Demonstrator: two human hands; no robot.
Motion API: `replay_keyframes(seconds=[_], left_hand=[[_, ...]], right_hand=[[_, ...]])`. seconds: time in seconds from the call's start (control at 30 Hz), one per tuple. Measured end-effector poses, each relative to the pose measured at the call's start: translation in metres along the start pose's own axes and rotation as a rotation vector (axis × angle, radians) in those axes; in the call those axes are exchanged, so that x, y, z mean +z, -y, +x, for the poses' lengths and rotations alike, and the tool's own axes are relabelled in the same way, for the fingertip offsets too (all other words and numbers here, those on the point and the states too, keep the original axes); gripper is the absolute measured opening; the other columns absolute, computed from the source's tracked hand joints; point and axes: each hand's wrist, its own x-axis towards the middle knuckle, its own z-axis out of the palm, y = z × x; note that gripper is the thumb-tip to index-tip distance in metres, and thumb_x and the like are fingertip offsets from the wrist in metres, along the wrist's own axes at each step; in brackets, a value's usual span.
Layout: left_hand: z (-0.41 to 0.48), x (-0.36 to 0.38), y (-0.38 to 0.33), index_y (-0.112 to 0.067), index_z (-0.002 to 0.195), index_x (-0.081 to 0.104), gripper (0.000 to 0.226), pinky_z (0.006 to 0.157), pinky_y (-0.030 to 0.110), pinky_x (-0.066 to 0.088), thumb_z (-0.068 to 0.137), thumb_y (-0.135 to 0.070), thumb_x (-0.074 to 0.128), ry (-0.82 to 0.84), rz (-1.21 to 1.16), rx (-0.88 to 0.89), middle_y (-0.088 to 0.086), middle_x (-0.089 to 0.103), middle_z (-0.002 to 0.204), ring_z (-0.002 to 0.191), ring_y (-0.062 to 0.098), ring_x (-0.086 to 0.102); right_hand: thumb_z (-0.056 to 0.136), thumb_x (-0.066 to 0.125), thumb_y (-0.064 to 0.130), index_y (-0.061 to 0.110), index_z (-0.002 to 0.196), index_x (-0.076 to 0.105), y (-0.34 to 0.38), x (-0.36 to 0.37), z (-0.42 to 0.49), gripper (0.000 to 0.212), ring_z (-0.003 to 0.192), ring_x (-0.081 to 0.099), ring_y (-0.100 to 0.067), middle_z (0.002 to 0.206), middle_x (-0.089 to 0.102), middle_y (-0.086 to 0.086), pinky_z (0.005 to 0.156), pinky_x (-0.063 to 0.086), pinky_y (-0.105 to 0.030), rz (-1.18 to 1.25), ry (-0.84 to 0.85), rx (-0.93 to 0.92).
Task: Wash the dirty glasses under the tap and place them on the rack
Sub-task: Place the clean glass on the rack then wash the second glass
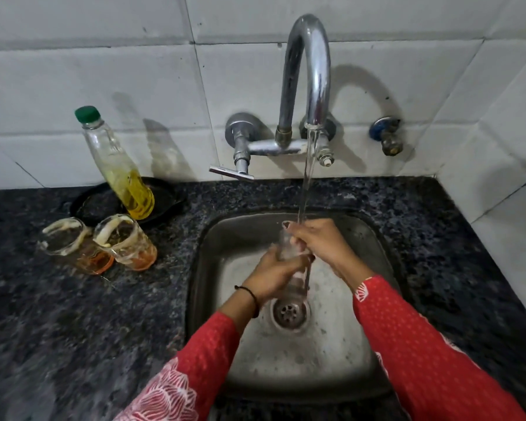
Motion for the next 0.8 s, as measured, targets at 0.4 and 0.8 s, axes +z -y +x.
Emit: replay_keyframes(seconds=[0.4,0.8], left_hand=[[0.006,-0.005,-0.003,-0.016,0.130,0.040,0.068,0.073,0.032,0.058,0.074,-0.018,0.077,0.078,0.099,0.091,0.005,0.065,0.107,0.087,0.019,0.068],[0.016,-0.008,0.005,-0.011,0.132,0.035,0.079,0.080,0.015,0.051,0.068,0.000,0.080,-0.120,0.185,0.347,-0.009,0.055,0.114,0.100,0.001,0.060]], right_hand=[[0.084,0.070,0.025,0.016,0.051,0.058,0.000,0.000,0.000,0.037,0.036,0.048,-0.001,0.039,0.054,0.006,0.041,0.038,-0.017,-0.051,-0.051,-0.073],[0.079,0.075,0.028,0.019,0.108,0.059,-0.009,0.009,-0.012,0.034,0.091,0.064,-0.014,0.100,0.067,-0.002,0.080,0.051,-0.028,0.170,-0.006,0.045]])
